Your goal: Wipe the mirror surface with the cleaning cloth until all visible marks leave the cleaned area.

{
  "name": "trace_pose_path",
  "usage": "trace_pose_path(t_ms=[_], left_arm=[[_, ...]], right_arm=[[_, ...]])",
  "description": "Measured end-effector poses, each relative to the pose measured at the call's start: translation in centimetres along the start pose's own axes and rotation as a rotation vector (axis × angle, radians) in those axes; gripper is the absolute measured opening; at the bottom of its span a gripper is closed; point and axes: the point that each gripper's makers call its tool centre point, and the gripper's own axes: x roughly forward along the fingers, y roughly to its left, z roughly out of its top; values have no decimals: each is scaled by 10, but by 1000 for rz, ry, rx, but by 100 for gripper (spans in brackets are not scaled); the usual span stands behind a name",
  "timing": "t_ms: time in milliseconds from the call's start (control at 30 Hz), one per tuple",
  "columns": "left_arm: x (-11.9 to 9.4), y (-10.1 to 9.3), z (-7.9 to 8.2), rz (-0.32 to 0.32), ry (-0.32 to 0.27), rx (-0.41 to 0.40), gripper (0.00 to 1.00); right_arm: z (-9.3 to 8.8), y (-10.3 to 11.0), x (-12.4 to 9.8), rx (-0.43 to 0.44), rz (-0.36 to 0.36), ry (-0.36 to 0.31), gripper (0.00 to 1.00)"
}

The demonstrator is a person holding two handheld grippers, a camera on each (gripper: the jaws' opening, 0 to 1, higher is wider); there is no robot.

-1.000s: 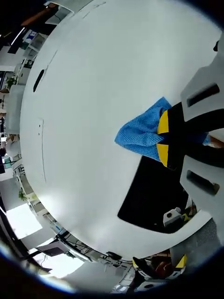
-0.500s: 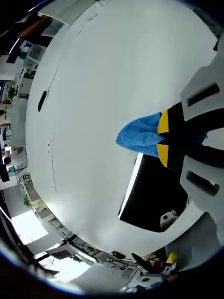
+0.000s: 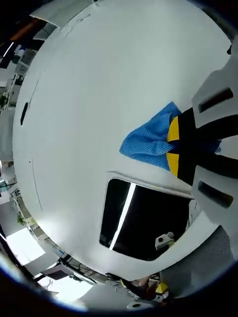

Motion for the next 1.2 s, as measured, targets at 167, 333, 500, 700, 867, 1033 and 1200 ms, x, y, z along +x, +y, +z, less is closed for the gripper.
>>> trace_pose_path(t_ms=[167,333,500,700,867,1033,1200], left_arm=[[-1,2,4,12,-23,4,99],[-4,-3,11,-16,-59,-18,99],[-8,-3,21,-21,-112,-74,99],[-8,1,19,8,-98,-49,99],[-11,5,22,16,-108,-84,99],[-9,2,18,16,-78,-40,99],[-8,2,14,17,-67,-65,99]], right_arm=[[1,1,-4,29,22,-9,1],[1,6,-7,-21,126,-71,6],[18,-4,-35,-145,141,-250,29],[25,-15,-86,-200,143,-481,71],[-6,-16,-106,-176,176,-560,91],[-37,-25,-104,-125,152,-561,98],[-60,-31,-95,-123,122,-527,98]])
